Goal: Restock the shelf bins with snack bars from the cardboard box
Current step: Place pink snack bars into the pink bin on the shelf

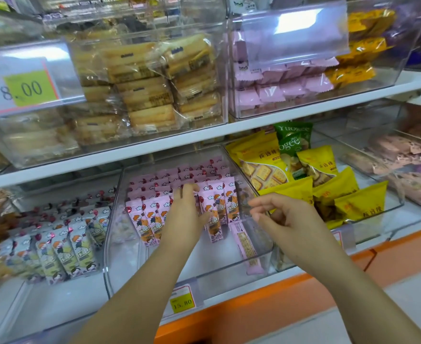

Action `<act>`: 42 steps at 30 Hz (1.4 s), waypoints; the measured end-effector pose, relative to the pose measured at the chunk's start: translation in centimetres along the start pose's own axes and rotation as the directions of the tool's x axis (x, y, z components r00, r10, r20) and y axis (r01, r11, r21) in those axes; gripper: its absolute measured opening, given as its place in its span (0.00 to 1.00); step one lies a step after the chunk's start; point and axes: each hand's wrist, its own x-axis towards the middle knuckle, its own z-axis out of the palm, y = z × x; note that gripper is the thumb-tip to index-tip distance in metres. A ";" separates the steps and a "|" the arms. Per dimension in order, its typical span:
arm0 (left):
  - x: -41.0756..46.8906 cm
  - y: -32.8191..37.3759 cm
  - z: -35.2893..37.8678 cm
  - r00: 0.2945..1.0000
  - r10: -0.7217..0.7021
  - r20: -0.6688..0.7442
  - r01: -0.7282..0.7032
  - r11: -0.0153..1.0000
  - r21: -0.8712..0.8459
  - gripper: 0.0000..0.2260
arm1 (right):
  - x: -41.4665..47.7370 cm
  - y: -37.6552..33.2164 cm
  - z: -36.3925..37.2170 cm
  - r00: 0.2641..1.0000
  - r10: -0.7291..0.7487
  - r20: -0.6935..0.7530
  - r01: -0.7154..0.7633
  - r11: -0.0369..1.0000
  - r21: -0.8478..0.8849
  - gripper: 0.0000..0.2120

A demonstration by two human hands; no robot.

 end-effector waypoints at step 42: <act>-0.9 0.5 1.1 0.669 0.249 0.700 -0.114 0.965 -0.235 0.13 | 0.2 0.1 -0.4 1.000 0.000 -0.012 0.000 1.000 0.030 0.09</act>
